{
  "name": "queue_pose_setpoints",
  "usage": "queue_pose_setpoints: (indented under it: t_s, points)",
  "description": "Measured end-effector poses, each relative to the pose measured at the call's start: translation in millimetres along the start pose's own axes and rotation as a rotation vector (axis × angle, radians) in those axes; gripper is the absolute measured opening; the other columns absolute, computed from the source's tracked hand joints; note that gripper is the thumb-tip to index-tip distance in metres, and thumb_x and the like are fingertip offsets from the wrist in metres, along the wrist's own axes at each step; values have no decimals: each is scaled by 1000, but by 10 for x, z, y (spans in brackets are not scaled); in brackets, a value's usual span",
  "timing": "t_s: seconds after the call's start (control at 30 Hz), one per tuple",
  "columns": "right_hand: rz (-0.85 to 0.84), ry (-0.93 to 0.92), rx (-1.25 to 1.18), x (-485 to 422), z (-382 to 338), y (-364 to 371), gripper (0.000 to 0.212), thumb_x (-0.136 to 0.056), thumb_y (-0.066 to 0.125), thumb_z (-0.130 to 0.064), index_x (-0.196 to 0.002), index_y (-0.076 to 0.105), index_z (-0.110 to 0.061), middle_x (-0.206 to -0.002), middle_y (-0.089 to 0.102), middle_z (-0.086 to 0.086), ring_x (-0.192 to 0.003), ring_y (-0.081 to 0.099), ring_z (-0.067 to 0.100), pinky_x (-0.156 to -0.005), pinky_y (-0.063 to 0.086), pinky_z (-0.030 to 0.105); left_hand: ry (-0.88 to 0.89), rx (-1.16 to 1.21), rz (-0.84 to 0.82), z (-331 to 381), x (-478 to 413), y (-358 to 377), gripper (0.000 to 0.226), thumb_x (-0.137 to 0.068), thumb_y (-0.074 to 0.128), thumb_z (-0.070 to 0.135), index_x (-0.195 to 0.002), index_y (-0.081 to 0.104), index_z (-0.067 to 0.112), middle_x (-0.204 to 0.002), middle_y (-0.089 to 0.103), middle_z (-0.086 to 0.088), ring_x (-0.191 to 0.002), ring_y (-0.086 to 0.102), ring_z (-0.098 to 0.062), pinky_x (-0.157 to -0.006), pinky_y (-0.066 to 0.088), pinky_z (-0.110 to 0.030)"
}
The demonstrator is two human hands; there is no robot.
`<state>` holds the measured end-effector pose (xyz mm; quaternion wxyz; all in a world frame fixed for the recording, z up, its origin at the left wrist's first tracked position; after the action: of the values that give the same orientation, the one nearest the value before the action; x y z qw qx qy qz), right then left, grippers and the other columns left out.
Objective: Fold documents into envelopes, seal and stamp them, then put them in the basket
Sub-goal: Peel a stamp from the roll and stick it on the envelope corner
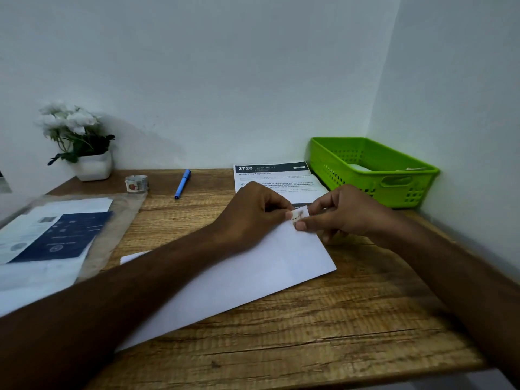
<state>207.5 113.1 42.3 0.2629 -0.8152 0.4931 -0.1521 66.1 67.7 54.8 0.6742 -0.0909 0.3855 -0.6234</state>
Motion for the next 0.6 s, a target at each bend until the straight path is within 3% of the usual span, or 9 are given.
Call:
queue_pose_setpoints:
  t_s: [0.17, 0.3, 0.43, 0.6]
  points:
    - [-74, 24, -18, -14, 36, 27, 20, -69, 86, -12, -86, 76, -6, -56, 69, -1, -45, 60, 5, -42, 39, 12, 10, 9, -20, 17, 14, 30, 13, -87, 65, 7, -90, 77, 9, -85, 75, -5, -67, 59, 0, -67, 49, -24]
    - [-140, 52, -58, -2, 73, 57, 22, -67, 86, -11, -88, 77, -12, -76, 76, 3, -57, 62, 6, -43, 39, 11, -12, 3, -32, -12, 15, 25, 18, -87, 63, 5, -97, 76, 11, -88, 74, 3, -69, 61, 7, -68, 49, -16]
    - [-118, 80, -103, -29, 105, 64, 32, -73, 83, -23, -90, 72, 3, -77, 72, 8, -51, 57, 6, -47, 43, 16, -14, -20, -52, -12, 18, 35, 21, -85, 62, 3, -96, 77, 14, -89, 75, 1, -73, 63, 3, -69, 49, -17]
    - [-180, 101, -202, -18, 135, 101, 24, -72, 80, -1, -93, 72, -8, -83, 76, 5, -62, 67, 11, -48, 50, 20, -2, -33, -2, 23, 7, -21, 23, -85, 62, 2, -96, 77, 17, -91, 75, 4, -82, 67, -3, -75, 50, -20]
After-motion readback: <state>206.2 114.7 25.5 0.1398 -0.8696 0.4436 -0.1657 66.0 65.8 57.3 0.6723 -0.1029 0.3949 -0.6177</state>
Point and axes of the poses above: each hand's wrist, its own x-axis away from the middle knuckle, its own y-axis out of the palm, z = x × y, the point moved 8 cm from there along -x, towards the middle knuckle
